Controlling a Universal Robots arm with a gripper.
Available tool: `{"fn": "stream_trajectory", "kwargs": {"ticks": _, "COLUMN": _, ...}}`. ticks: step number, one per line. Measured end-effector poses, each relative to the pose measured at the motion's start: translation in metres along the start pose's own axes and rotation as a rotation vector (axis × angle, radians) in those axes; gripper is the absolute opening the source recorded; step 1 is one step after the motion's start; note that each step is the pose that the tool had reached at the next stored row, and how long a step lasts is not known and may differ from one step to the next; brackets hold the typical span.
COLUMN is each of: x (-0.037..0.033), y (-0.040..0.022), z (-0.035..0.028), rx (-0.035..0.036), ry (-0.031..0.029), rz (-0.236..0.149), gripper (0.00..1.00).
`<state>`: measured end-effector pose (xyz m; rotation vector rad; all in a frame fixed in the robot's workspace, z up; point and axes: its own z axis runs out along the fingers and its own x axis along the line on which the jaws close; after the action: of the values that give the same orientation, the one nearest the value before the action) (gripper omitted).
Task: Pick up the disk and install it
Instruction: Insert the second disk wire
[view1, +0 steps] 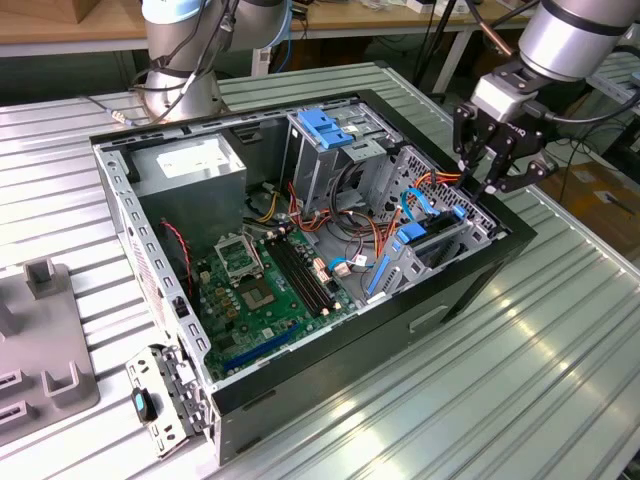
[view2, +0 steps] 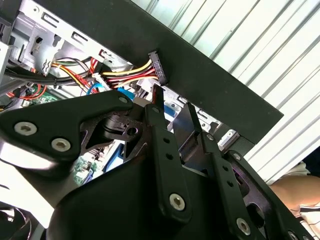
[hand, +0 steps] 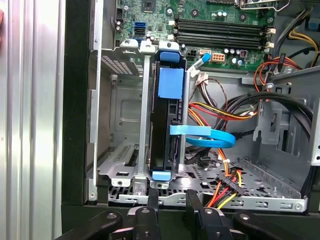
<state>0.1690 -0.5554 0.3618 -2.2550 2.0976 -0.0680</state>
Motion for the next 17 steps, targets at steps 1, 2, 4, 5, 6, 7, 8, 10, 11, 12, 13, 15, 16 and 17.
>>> {"fn": "stream_trajectory", "kwargs": {"ticks": 1, "x": 0.0000, "y": -0.0001, "z": 0.0000, "rx": 0.0000, "ry": 0.0001, "rz": 0.000, "gripper": 0.36}}
{"fn": "stream_trajectory", "kwargs": {"ticks": 2, "x": 0.0000, "y": -0.0001, "z": 0.0000, "rx": 0.0000, "ry": -0.0001, "rz": 0.000, "gripper": 0.36}}
{"fn": "stream_trajectory", "kwargs": {"ticks": 4, "x": 0.0000, "y": -0.0002, "z": 0.0000, "rx": 0.0000, "ry": 0.0000, "rz": 0.000, "gripper": 0.36}}
{"fn": "stream_trajectory", "kwargs": {"ticks": 5, "x": 0.0000, "y": -0.0003, "z": 0.0001, "rx": 0.0000, "ry": 0.0000, "rz": 0.000, "gripper": 0.36}}
{"fn": "stream_trajectory", "kwargs": {"ticks": 6, "x": 0.0000, "y": -0.0003, "z": 0.0000, "rx": 0.0000, "ry": 0.0000, "rz": 0.000, "gripper": 0.36}}
{"fn": "stream_trajectory", "kwargs": {"ticks": 7, "x": 0.0000, "y": -0.0003, "z": 0.0000, "rx": 0.0000, "ry": 0.0000, "rz": 0.000, "gripper": 0.36}}
{"fn": "stream_trajectory", "kwargs": {"ticks": 8, "x": 0.0000, "y": -0.0003, "z": 0.0000, "rx": 0.0000, "ry": 0.0000, "rz": 0.000, "gripper": 0.36}}
{"fn": "stream_trajectory", "kwargs": {"ticks": 10, "x": 0.0000, "y": -0.0004, "z": 0.0000, "rx": 0.0000, "ry": 0.0000, "rz": 0.000, "gripper": 0.36}}
{"fn": "stream_trajectory", "kwargs": {"ticks": 11, "x": 0.0000, "y": -0.0004, "z": -0.0001, "rx": 0.0000, "ry": 0.0000, "rz": 0.000, "gripper": 0.36}}
{"fn": "stream_trajectory", "kwargs": {"ticks": 12, "x": 0.0001, "y": -0.0004, "z": -0.0003, "rx": 0.0000, "ry": -0.0001, "rz": 0.000, "gripper": 0.36}}
{"fn": "stream_trajectory", "kwargs": {"ticks": 13, "x": 0.0000, "y": -0.0004, "z": -0.0003, "rx": 0.0000, "ry": -0.0003, "rz": -0.001, "gripper": 0.36}}
{"fn": "stream_trajectory", "kwargs": {"ticks": 15, "x": 0.0000, "y": -0.0005, "z": -0.0004, "rx": 0.0000, "ry": -0.0007, "rz": -0.008, "gripper": 0.36}}
{"fn": "stream_trajectory", "kwargs": {"ticks": 16, "x": 0.0000, "y": -0.0005, "z": -0.0006, "rx": -0.0001, "ry": -0.0011, "rz": -0.016, "gripper": 0.36}}
{"fn": "stream_trajectory", "kwargs": {"ticks": 17, "x": 0.0000, "y": -0.0006, "z": -0.0006, "rx": -0.0002, "ry": -0.0015, "rz": -0.024, "gripper": 0.36}}
